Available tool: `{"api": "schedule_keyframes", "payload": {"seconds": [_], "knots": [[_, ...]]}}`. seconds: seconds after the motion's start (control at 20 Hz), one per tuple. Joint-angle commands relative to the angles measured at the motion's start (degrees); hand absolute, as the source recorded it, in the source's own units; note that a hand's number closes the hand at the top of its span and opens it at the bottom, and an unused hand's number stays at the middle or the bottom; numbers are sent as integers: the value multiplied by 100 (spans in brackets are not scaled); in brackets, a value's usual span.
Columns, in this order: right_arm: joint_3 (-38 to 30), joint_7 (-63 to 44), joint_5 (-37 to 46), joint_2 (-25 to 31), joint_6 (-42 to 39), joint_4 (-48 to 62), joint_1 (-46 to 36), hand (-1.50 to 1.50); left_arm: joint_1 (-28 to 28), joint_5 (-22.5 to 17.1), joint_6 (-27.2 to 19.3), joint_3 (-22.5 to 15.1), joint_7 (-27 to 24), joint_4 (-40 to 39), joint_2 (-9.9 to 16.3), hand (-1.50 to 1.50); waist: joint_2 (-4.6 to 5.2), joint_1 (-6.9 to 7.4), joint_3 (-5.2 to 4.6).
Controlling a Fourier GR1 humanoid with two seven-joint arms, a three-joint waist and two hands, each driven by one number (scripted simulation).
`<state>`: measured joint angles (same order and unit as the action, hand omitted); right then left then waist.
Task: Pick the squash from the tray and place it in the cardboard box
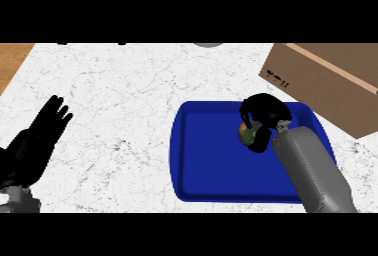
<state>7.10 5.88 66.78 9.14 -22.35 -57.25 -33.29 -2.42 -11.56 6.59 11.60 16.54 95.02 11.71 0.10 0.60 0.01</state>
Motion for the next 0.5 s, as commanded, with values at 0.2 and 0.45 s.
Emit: {"api": "schedule_keyframes", "payload": {"seconds": [0.2, 0.45], "knots": [[-240, -397, 119, 76, 441, -513, 12, 150, 29, -1, 33, 87, -56, 13, 2, 0, -15, -58, -2], [-232, -605, -241, 49, -351, -2250, 128, 150, 185, -15, -5, 190, -72, 17, -8, 0, -54, -143, -5]]}}
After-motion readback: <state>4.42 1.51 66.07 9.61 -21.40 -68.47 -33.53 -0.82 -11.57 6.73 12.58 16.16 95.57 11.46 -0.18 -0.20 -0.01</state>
